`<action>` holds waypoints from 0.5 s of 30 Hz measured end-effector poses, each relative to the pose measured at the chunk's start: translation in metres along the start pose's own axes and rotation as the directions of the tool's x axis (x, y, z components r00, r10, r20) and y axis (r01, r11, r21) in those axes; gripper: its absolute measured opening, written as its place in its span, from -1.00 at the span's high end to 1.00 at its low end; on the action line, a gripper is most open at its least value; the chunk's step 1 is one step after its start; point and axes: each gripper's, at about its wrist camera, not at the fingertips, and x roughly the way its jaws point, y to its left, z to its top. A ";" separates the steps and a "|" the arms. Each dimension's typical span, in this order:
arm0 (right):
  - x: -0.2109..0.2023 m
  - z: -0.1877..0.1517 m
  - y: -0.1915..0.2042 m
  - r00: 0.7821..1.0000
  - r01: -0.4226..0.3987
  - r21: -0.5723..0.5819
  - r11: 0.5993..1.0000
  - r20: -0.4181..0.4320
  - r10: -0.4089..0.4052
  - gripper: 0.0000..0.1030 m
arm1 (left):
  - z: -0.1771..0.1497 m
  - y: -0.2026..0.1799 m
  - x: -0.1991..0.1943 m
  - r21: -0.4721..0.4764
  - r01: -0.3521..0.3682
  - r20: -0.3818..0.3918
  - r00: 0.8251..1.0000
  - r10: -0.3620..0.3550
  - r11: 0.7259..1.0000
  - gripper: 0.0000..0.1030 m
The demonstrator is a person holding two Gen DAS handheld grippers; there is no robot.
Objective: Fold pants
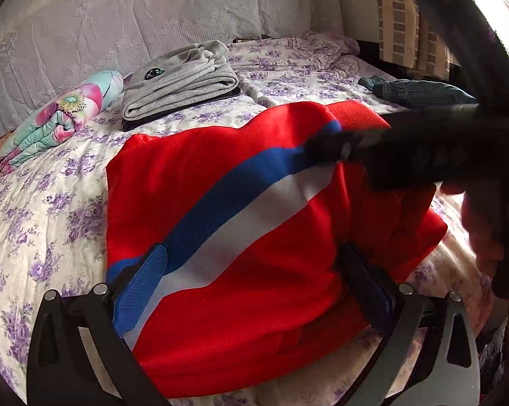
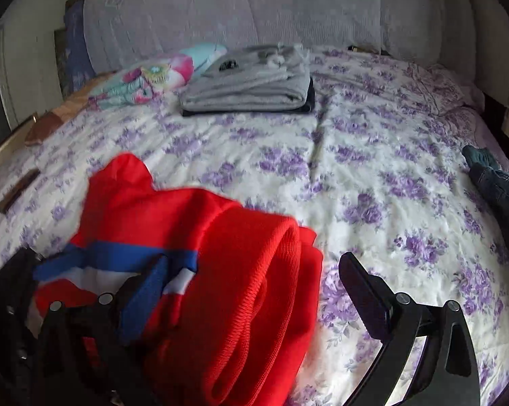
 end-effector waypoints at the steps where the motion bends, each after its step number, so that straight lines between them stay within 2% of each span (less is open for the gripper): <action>1: 0.012 -0.008 -0.011 0.997 -0.069 0.043 0.997 -0.017 0.070 -0.93 | 0.000 0.000 0.001 0.006 -0.004 -0.003 1.000 0.004 1.000 -0.92; 2: 0.019 -0.010 -0.030 0.983 -0.173 0.153 0.973 -0.035 0.180 -0.93 | 0.000 -0.002 0.000 0.011 -0.008 -0.001 1.000 0.008 1.000 -0.92; 3: 0.018 -0.012 -0.045 0.968 -0.237 0.231 0.944 -0.023 0.249 -0.93 | 0.000 -0.002 -0.002 0.012 -0.007 0.009 1.000 0.007 1.000 -0.92; 4: 0.014 -0.013 -0.050 0.964 -0.253 0.244 0.936 -0.013 0.264 -0.93 | 0.000 -0.002 -0.003 0.011 -0.005 0.014 1.000 0.005 1.000 -0.92; 5: 0.009 -0.014 -0.048 0.969 -0.237 0.234 0.943 -0.006 0.245 -0.93 | 0.000 0.000 -0.003 0.010 0.000 0.013 1.000 0.000 1.000 -0.92; 8: -0.024 -0.023 -0.029 0.992 -0.108 0.147 0.983 0.074 0.098 -0.93 | 0.000 0.001 -0.004 0.004 0.009 0.014 1.000 -0.009 1.000 -0.92; 11: -0.060 -0.039 -0.010 0.988 0.010 0.002 1.000 0.157 -0.010 -0.93 | 0.000 0.002 -0.004 0.000 0.009 0.014 1.000 -0.009 1.000 -0.92; 14: -0.058 -0.054 -0.014 0.986 0.100 -0.055 0.993 0.138 -0.092 -0.93 | 0.000 0.002 -0.004 0.007 0.005 0.014 1.000 -0.005 1.000 -0.92; 15: -0.051 -0.059 -0.025 0.991 0.071 -0.028 0.997 0.117 -0.067 -0.93 | 0.000 0.001 -0.004 0.011 0.004 0.014 1.000 -0.004 1.000 -0.92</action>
